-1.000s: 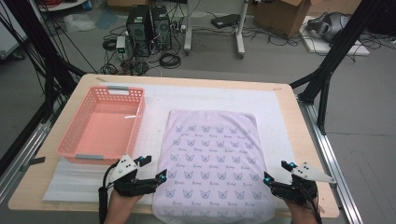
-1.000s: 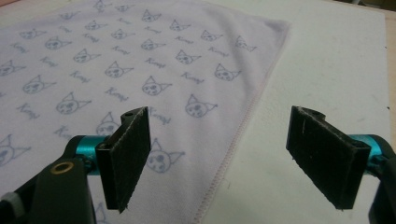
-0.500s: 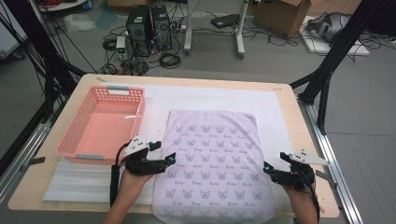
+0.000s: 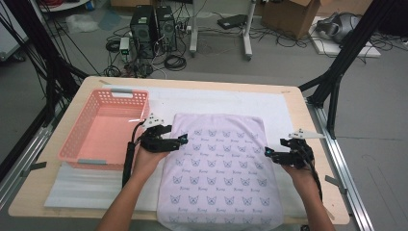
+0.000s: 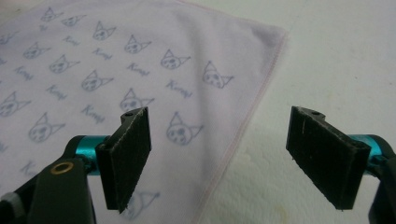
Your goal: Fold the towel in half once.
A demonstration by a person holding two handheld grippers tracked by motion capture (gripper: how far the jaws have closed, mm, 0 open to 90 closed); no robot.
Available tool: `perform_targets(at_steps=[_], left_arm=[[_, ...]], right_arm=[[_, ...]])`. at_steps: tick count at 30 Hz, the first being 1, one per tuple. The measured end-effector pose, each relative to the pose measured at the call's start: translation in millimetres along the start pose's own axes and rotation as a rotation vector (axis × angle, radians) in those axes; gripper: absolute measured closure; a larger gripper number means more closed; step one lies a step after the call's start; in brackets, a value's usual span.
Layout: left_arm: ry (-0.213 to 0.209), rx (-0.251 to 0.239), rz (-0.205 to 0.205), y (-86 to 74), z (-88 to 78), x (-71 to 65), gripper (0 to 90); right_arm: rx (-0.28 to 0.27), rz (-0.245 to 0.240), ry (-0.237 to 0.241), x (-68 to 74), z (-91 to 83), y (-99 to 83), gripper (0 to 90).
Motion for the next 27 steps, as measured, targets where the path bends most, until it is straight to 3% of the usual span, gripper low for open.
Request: perform_targets(at_steps=[3, 5, 11, 15, 19, 24, 27], left_arm=[[0.007, 0.012, -0.061, -1.3, 10.6, 12.2, 25.3], [0.036, 0.047, -0.079, -6.7, 18.2, 20.5, 26.5], [0.115, 0.087, -0.090, -13.9, 30.1, 36.0, 33.5], [0.121, 0.147, -0.100, -18.3, 42.3, 35.9, 38.2], [0.131, 0.146, -0.116, -18.5, 48.6, 38.0, 41.2], [0.221, 0.178, -0.002, -20.8, 49.9, 37.4, 46.9], [0.248, 0.179, 0.014, -21.1, 50.2, 36.9, 51.7]], right_arm=[[0.029, 0.005, -0.001, -5.1, 9.9, 6.8, 22.5], [0.045, 0.006, 0.004, -7.5, 16.3, 9.6, 24.4], [0.068, 0.013, 0.007, -14.1, 32.0, 14.9, 30.2], [0.093, 0.021, -0.016, -18.7, 41.6, 16.0, 31.8], [0.114, 0.025, -0.041, -21.8, 50.4, 17.4, 33.5], [0.140, 0.025, -0.079, -24.8, 60.8, 16.6, 36.9], [0.134, 0.009, -0.098, -23.9, 61.3, 18.6, 47.5]])
Point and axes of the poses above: each handheld gripper's, and its own axes: z roughly forward along the jaws, y roughly out of its top, x roughly to its left, the point moved 10 cm from there along z, roughly forward along the jaws, and after that the axes turned 15 degrees about x, right-handed, at the moved point
